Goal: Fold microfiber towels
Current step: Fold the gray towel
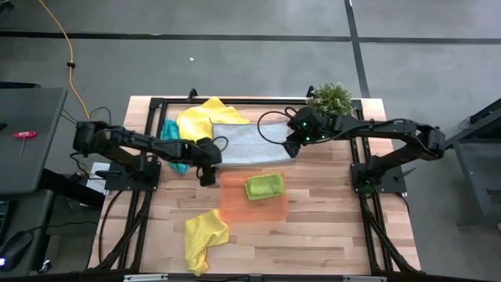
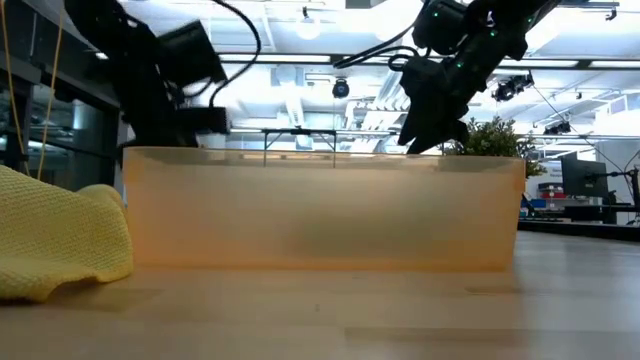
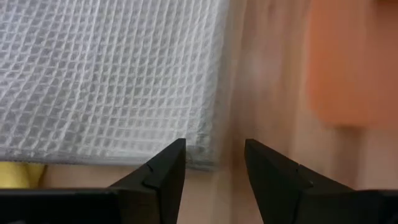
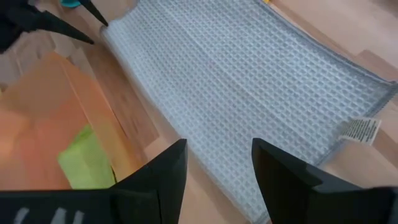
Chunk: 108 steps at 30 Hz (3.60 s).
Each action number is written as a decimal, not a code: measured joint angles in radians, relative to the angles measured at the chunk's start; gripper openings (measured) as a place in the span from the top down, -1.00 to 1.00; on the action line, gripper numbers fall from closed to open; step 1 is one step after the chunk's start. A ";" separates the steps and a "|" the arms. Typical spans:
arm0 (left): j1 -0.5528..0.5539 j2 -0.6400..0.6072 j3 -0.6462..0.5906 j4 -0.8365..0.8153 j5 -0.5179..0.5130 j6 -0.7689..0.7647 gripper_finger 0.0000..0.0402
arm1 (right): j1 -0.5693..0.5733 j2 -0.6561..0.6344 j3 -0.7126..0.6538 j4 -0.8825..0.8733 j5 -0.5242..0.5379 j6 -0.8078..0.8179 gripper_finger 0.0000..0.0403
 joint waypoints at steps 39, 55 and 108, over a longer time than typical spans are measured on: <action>-0.032 0.110 0.001 -0.002 -0.012 0.041 0.95 | 0.072 0.370 0.002 -0.145 0.080 -0.725 0.51; 0.040 0.030 0.045 -0.117 0.083 -0.112 0.99 | 0.051 0.218 0.007 -0.179 -0.028 -0.414 0.99; 0.357 0.089 0.112 0.074 -0.077 -0.179 1.00 | -0.110 0.245 0.008 -0.035 0.247 0.154 1.00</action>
